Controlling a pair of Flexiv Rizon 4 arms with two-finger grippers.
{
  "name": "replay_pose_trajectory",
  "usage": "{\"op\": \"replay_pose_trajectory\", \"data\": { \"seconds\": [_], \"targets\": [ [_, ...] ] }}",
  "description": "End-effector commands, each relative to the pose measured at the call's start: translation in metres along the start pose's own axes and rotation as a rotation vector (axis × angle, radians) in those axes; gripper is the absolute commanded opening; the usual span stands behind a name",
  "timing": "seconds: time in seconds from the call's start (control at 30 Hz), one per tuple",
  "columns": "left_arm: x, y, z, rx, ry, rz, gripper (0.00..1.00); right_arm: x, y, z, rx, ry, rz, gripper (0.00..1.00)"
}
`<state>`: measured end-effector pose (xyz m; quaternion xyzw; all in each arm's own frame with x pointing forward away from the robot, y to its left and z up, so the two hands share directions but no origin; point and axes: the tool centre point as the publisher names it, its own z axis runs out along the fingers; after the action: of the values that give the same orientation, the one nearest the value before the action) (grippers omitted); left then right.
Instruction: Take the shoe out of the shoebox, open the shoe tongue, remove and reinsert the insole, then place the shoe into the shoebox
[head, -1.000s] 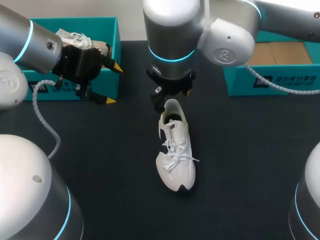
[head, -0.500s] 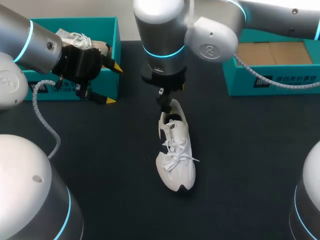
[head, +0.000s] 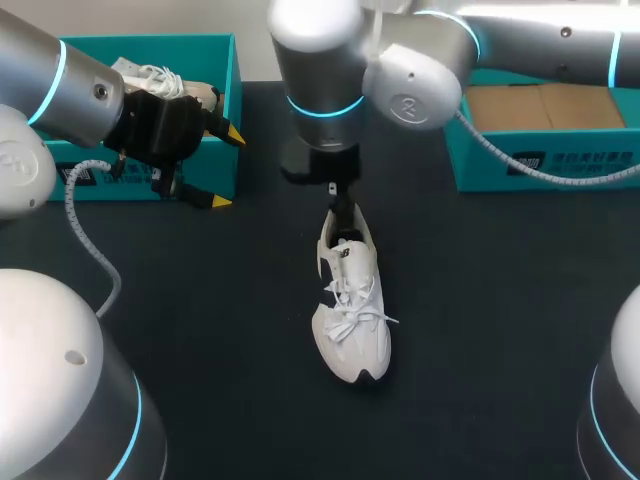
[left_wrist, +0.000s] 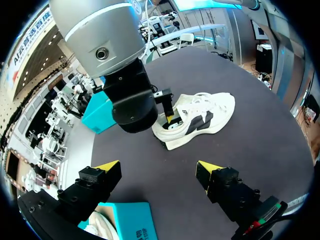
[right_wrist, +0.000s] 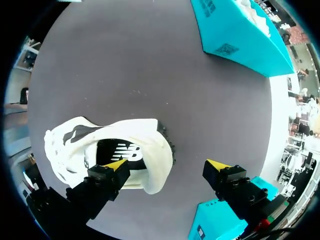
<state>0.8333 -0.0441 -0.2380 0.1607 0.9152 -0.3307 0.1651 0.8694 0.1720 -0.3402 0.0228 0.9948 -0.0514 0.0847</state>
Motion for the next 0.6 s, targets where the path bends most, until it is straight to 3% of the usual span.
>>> {"op": "replay_pose_trajectory", "data": {
  "seconds": [0.03, 0.23, 0.27, 0.3, 0.33, 0.4, 0.47, 0.5, 0.57, 0.6],
  "targets": [
    [0.001, -0.001, 0.0, -0.003, 0.0, 0.0, 1.0, -0.001, 0.0, 0.014, -0.016, 0.011, 0.014, 1.0],
    [0.001, -0.001, 0.0, -0.003, 0.0, 0.0, 1.0, -0.003, 0.001, 0.027, -0.017, 0.013, 0.046, 1.0],
    [0.001, -0.001, 0.0, -0.003, 0.0, 0.0, 1.0, -0.003, 0.002, 0.03, -0.016, 0.016, 0.048, 0.82],
    [0.001, -0.001, 0.0, -0.003, 0.0, 0.0, 1.0, -0.003, 0.002, 0.032, -0.015, 0.018, 0.048, 0.74],
    [0.001, -0.001, 0.0, -0.003, 0.0, 0.0, 1.0, -0.003, 0.004, 0.033, -0.015, 0.019, 0.048, 0.5],
    [0.001, -0.001, 0.0, -0.003, 0.0, 0.0, 1.0, -0.002, 0.005, 0.035, -0.007, 0.022, 0.046, 0.4],
    [0.001, -0.001, 0.0, -0.003, 0.0, 0.0, 1.0, -0.002, 0.006, 0.036, -0.008, 0.022, 0.055, 0.16],
    [0.001, -0.001, 0.0, -0.003, 0.0, 0.0, 1.0, -0.001, 0.006, 0.037, -0.004, 0.021, 0.057, 0.1],
    [0.001, -0.001, 0.0, -0.003, 0.0, 0.0, 1.0, -0.001, 0.007, 0.039, 0.002, 0.011, 0.073, 0.0],
    [0.001, -0.001, 0.0, -0.003, 0.0, 0.0, 1.0, -0.001, 0.007, 0.039, 0.002, 0.008, 0.075, 0.0]
  ]
}}
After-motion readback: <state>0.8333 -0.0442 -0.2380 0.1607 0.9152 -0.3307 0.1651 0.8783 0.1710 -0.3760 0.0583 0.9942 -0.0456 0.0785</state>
